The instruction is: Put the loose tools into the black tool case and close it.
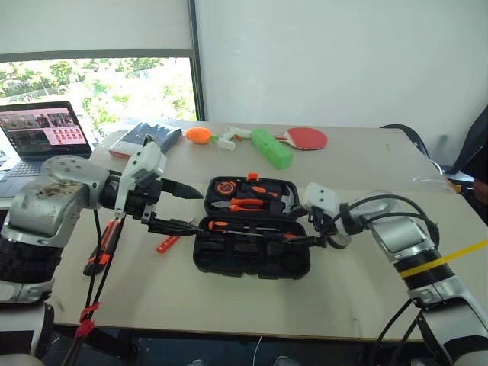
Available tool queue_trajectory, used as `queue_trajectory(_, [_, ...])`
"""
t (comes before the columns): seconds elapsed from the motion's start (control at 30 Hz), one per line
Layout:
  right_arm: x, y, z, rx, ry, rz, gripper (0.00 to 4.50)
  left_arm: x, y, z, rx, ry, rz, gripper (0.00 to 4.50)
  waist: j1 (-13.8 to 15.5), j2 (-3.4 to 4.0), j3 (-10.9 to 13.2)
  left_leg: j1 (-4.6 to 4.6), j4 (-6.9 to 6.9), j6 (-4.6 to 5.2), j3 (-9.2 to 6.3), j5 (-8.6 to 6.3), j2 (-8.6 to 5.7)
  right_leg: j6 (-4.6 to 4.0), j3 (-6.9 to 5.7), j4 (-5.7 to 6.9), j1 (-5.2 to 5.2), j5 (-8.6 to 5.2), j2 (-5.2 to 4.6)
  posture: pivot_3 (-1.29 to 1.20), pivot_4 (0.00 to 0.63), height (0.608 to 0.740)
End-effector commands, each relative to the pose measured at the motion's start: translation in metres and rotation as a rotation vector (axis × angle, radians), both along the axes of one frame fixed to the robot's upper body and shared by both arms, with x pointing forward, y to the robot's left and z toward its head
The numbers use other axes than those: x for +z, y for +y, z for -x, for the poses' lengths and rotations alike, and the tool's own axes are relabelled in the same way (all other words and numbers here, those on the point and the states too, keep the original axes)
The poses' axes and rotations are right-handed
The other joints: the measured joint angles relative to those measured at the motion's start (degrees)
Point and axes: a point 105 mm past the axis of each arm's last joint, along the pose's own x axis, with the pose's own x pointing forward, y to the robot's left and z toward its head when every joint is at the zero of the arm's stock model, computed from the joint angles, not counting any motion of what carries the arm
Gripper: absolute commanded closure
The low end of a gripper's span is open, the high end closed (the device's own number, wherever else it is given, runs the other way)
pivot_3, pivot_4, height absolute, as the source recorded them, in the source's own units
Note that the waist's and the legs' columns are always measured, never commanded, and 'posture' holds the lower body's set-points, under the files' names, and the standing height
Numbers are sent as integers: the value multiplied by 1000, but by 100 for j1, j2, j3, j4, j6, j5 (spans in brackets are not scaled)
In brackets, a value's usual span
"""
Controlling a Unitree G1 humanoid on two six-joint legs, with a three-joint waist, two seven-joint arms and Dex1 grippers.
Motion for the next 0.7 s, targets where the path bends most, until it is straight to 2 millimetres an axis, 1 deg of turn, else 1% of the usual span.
queue_trajectory(0.03, [10,10,1,2,-24,-40,1810,7,-2,0,-18,-45,-5,0,1,0,0,0,0,0,0,0,0,0,0,0,0,0,0,0,150,736])
queue_trajectory(0.27, [-1,20,0,0,-2,-37,4240,6,-2,-1,-19,-50,-10,0,1,0,0,-1,0,0,0,0,-1,0,0,-1,0,0,-1,0,150,736])
queue_trajectory(0.3, [-2,21,-1,0,-2,-34,4477,6,-2,-1,-19,-51,-11,0,1,0,0,-1,0,0,0,0,-1,0,0,-1,0,0,-1,0,150,736])
queue_trajectory(0.57, [-13,26,-2,8,20,-8,4477,5,-2,-1,-16,-53,-12,0,-2,0,0,-1,0,0,0,0,0,0,0,-1,0,0,0,0,150,736])
queue_trajectory(0.7, [-20,25,-3,8,29,10,4477,5,-2,-1,-15,-53,-10,0,-3,0,0,0,0,0,0,0,0,0,0,0,0,0,0,0,150,736])
